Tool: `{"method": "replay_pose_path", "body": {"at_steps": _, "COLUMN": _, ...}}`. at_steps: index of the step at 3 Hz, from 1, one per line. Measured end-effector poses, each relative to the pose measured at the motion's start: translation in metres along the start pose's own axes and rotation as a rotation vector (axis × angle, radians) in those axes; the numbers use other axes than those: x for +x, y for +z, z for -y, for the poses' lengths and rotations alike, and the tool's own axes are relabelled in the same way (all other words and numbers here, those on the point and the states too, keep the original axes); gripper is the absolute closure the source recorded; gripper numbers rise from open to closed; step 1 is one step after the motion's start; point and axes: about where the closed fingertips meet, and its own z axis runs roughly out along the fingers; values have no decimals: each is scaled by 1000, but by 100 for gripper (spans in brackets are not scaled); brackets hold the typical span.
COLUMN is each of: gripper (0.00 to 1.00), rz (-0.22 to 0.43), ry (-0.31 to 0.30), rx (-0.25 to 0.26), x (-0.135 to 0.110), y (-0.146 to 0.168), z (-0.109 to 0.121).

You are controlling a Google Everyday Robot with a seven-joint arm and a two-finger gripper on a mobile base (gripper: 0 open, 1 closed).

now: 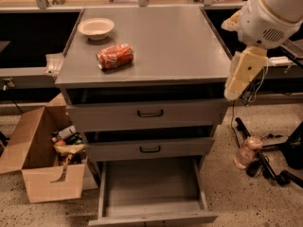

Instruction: Place coke can into bottom drawer

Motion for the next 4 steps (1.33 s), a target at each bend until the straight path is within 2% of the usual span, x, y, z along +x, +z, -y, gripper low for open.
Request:
{"method": "replay_pose_path", "body": {"at_steps": 1, "gripper": 0, "rz": 133, "ry": -31, "rx": 8, "x": -24, "y": 26, "z": 45}}
{"method": "replay_pose_path", "body": {"at_steps": 2, "gripper": 0, "rz": 270, "ry": -45, "rx": -17, "x": -51, "y": 54, "z": 76}}
{"method": "replay_pose_path", "body": {"at_steps": 3, "gripper": 0, "rz": 422, "ry": -56, "rx": -92, "x": -89, "y": 98, "z": 95}}
{"method": "replay_pose_path", "body": {"at_steps": 4, "gripper": 0, "rz": 422, "ry": -56, "rx": -92, "x": -89, "y": 98, "z": 95}}
